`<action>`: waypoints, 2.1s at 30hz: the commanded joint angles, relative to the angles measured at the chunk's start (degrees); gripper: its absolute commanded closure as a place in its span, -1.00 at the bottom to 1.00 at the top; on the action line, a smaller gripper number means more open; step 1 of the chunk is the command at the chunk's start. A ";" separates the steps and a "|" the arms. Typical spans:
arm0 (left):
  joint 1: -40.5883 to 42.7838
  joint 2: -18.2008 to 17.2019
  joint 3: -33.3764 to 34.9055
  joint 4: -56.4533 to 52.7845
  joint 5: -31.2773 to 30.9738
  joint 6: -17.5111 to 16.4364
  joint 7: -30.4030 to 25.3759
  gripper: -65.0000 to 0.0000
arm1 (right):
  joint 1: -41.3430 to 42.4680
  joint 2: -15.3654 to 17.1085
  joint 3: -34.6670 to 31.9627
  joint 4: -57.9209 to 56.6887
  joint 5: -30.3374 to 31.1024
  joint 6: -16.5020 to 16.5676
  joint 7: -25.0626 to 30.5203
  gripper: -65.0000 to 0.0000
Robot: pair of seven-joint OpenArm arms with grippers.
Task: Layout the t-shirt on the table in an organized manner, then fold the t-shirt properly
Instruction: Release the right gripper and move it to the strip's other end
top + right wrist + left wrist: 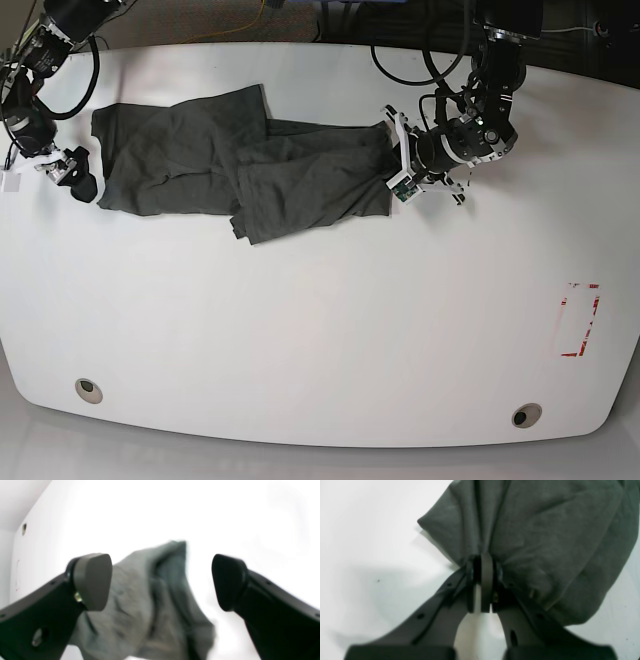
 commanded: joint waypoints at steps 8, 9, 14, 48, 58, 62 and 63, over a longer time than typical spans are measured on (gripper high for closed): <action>-0.17 -0.32 -0.17 0.34 0.95 -0.06 1.46 0.93 | 0.27 2.92 -0.15 -6.93 1.22 5.06 1.24 -0.85; -0.17 -0.32 -0.17 0.34 0.95 -0.06 1.46 0.93 | 0.18 2.83 -0.15 -6.93 1.22 5.15 1.24 -0.85; -0.17 -0.32 -0.17 0.34 0.95 -0.06 1.46 0.93 | -1.05 2.13 -1.74 -6.93 1.31 6.30 1.33 -0.85; -0.17 -1.46 -0.08 0.34 0.87 -0.06 1.46 0.93 | -1.49 -5.34 -10.97 -2.45 1.22 7.35 1.24 -0.59; -0.17 -1.46 -0.08 0.34 0.95 -0.06 1.46 0.93 | -1.40 -5.43 -11.76 -2.18 1.31 7.17 0.97 0.79; -0.17 -1.55 -0.08 0.34 0.95 -0.06 1.46 0.93 | -1.49 -5.17 -14.66 1.51 0.78 7.00 1.24 1.00; -0.25 -1.55 -0.08 0.34 0.95 -0.06 1.46 0.93 | -1.58 -5.34 -15.01 2.83 0.43 7.00 1.24 1.00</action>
